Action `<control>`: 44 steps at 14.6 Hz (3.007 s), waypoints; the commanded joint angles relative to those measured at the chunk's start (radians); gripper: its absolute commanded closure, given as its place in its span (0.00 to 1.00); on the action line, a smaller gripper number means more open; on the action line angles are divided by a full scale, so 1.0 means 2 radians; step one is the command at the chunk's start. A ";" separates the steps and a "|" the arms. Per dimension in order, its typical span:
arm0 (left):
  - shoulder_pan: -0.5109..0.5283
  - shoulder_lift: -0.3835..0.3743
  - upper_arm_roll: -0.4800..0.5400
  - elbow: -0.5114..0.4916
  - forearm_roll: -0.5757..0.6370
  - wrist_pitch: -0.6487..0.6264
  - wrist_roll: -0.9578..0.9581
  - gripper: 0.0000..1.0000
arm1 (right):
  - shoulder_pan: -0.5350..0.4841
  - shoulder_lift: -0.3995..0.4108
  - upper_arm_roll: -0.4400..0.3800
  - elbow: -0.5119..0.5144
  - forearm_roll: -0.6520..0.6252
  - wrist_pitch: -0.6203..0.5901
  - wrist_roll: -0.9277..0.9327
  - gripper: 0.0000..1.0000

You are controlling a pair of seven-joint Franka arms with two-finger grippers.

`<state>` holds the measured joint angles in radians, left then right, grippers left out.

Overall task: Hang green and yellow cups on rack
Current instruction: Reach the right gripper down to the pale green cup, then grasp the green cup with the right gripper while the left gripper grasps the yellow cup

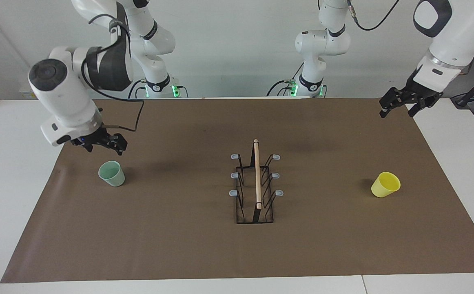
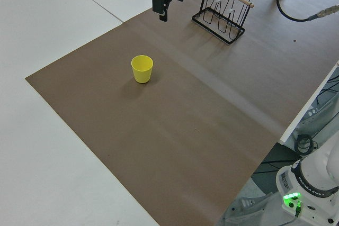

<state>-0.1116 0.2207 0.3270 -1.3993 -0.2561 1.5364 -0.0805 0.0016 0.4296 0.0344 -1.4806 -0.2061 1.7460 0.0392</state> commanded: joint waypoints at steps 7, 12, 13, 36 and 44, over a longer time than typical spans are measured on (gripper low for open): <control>0.000 0.096 0.079 0.044 -0.089 0.009 -0.187 0.00 | 0.065 0.081 0.044 0.011 -0.213 -0.026 -0.178 0.00; 0.003 0.108 0.104 0.023 -0.123 0.051 -0.204 0.00 | 0.082 0.035 0.044 -0.102 -0.323 -0.030 -0.341 0.00; 0.004 0.107 0.109 0.006 -0.133 0.065 -0.214 0.00 | 0.086 0.028 0.044 -0.122 -0.348 -0.030 -0.365 0.00; 0.003 0.053 0.126 -0.339 -0.505 0.282 -0.467 0.00 | 0.098 0.019 0.043 -0.277 -0.568 -0.009 -0.298 0.00; -0.046 0.054 0.117 -0.376 -0.622 0.368 -0.466 0.00 | 0.075 0.020 0.043 -0.294 -0.600 0.021 -0.281 0.00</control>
<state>-0.1802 0.3525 0.5616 -2.1190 -1.4513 2.2189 -1.0057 0.1647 0.4823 0.1143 -2.0379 -1.3684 1.7654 -0.5548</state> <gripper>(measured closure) 0.000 0.000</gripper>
